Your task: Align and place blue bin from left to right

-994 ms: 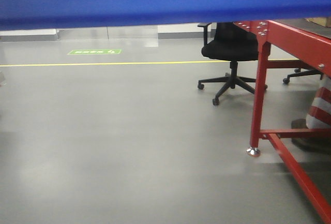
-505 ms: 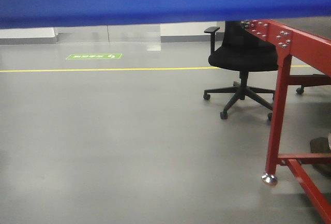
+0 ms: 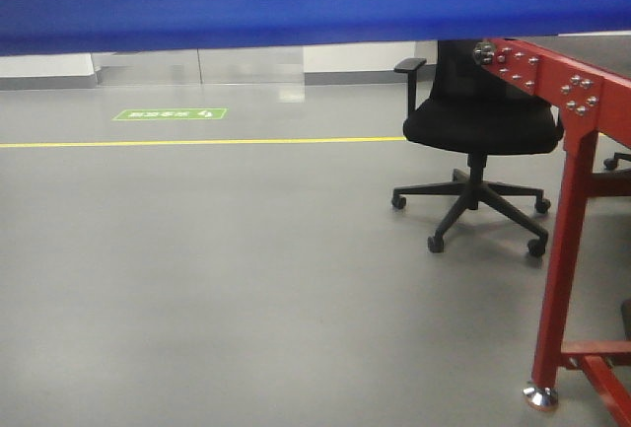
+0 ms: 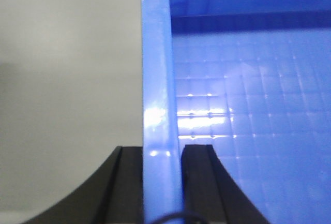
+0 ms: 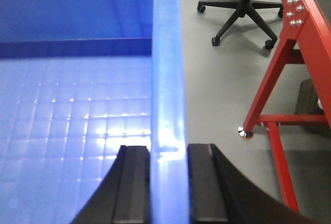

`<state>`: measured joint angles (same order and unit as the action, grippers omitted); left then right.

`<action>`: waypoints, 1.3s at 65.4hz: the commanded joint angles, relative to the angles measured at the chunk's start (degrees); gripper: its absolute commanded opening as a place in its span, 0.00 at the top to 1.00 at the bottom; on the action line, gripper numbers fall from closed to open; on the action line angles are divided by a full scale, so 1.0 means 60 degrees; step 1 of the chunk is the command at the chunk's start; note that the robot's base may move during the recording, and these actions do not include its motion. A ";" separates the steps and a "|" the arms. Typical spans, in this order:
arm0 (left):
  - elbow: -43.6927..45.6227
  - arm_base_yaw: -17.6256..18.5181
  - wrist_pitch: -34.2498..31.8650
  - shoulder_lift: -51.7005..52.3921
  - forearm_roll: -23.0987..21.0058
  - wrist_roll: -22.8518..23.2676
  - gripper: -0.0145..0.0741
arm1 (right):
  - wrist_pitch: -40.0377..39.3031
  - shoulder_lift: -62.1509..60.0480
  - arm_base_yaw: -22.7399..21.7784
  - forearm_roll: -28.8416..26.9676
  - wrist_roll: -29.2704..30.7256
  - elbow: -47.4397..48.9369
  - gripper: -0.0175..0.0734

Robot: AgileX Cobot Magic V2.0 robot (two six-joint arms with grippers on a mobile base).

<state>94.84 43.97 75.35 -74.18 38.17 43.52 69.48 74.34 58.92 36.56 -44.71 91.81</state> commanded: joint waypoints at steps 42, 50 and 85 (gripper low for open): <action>0.0117 0.0115 -0.0898 0.0045 0.0834 -0.0018 0.96 | -0.1444 -0.0038 0.0113 0.0313 0.0119 0.0108 0.89; 0.0117 0.0115 -0.0898 0.0045 0.0834 -0.0018 0.96 | -0.1444 -0.0038 0.0113 0.0313 0.0119 0.0108 0.89; 0.0117 0.0115 -0.0898 0.0045 0.0834 -0.0018 0.96 | -0.1444 -0.0038 0.0113 0.0313 0.0119 0.0108 0.89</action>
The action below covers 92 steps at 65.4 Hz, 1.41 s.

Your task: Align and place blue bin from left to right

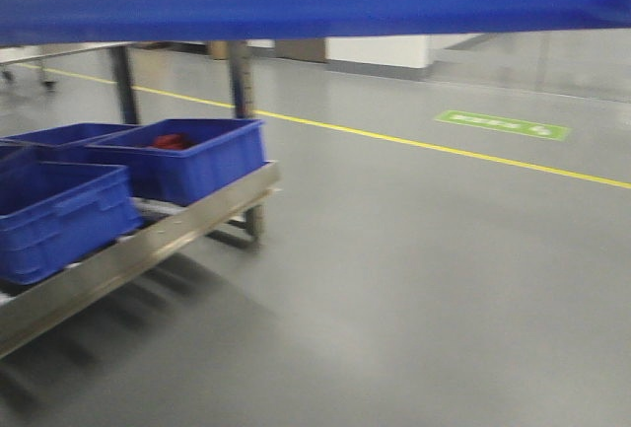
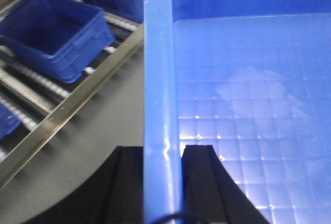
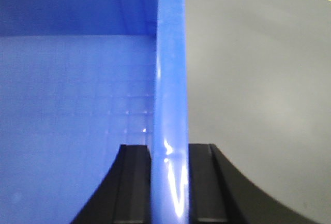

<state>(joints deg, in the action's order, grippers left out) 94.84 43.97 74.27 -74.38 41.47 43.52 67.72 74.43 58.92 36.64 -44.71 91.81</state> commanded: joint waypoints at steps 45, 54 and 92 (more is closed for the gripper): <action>0.0117 0.0115 -0.0718 0.0079 0.0279 -0.0018 0.96 | -0.1151 -0.0052 0.0113 0.0300 0.0119 0.0108 0.89; 0.0117 0.0115 -0.0718 0.0079 0.0279 -0.0018 0.96 | -0.1151 -0.0052 0.0113 0.0300 0.0119 0.0108 0.89; 0.0117 0.0115 -0.0718 0.0079 0.0279 -0.0018 0.96 | -0.1151 -0.0052 0.0113 0.0300 0.0119 0.0108 0.89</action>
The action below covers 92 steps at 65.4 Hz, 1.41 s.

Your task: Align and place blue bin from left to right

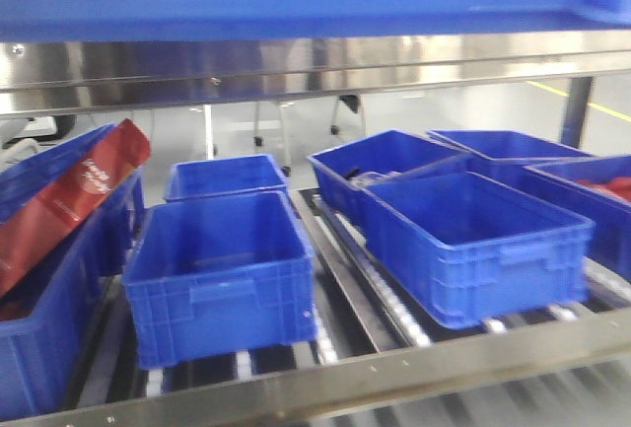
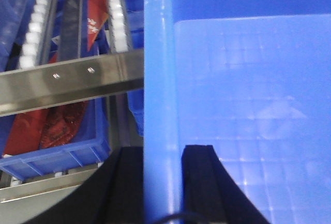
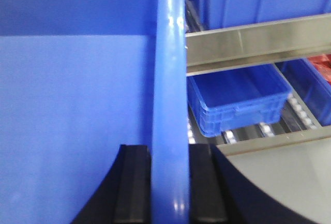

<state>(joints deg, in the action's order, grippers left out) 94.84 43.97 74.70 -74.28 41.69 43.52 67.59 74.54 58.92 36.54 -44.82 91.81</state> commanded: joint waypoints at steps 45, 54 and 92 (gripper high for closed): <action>0.0117 0.0115 -0.0790 0.0062 0.0244 -0.0018 0.96 | -0.1130 -0.0072 0.0113 0.0316 0.0137 0.0108 0.89; 0.0117 0.0115 -0.0790 0.0062 0.0244 -0.0018 0.96 | -0.1130 -0.0072 0.0113 0.0316 0.0137 0.0108 0.89; 0.0117 0.0115 -0.0790 0.0062 0.0244 -0.0018 0.96 | -0.1130 -0.0072 0.0113 0.0316 0.0137 0.0108 0.89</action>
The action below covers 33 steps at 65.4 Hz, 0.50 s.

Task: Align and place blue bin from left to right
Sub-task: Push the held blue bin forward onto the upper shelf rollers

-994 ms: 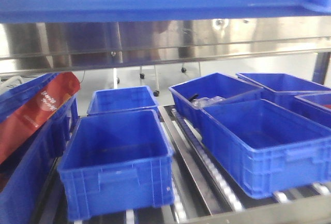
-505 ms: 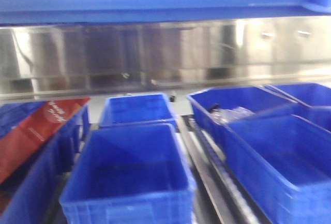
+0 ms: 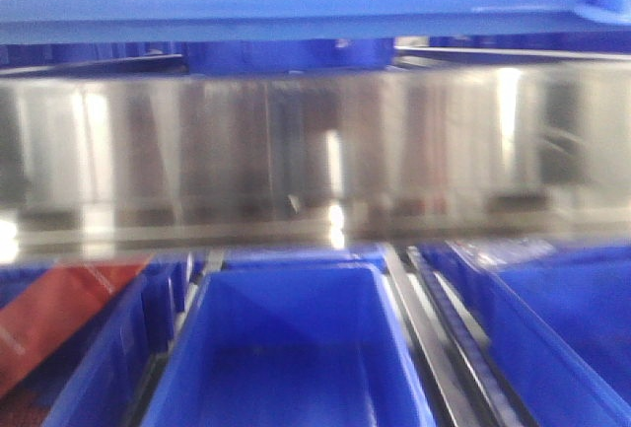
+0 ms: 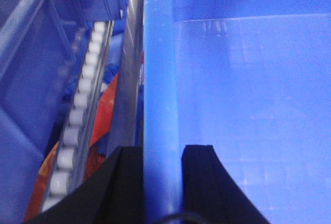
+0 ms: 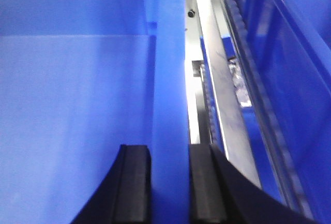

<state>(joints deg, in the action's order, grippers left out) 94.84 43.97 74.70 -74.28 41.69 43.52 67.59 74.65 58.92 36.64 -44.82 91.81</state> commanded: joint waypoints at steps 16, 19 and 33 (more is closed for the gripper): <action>0.0117 0.0115 -0.0790 0.0062 0.0244 -0.0018 0.96 | -0.1130 -0.0089 0.0113 0.0300 0.0137 0.0108 0.89; 0.0117 0.0115 -0.0790 0.0062 0.0244 -0.0018 0.96 | -0.1130 -0.0089 0.0113 0.0300 0.0137 0.0108 0.89; 0.0117 0.0115 -0.0790 0.0062 0.0244 -0.0018 0.96 | -0.1130 -0.0089 0.0113 0.0300 0.0137 0.0108 0.89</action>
<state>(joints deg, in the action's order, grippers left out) 94.84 43.97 74.70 -74.28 41.69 43.52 67.59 74.65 58.92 36.64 -44.82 91.81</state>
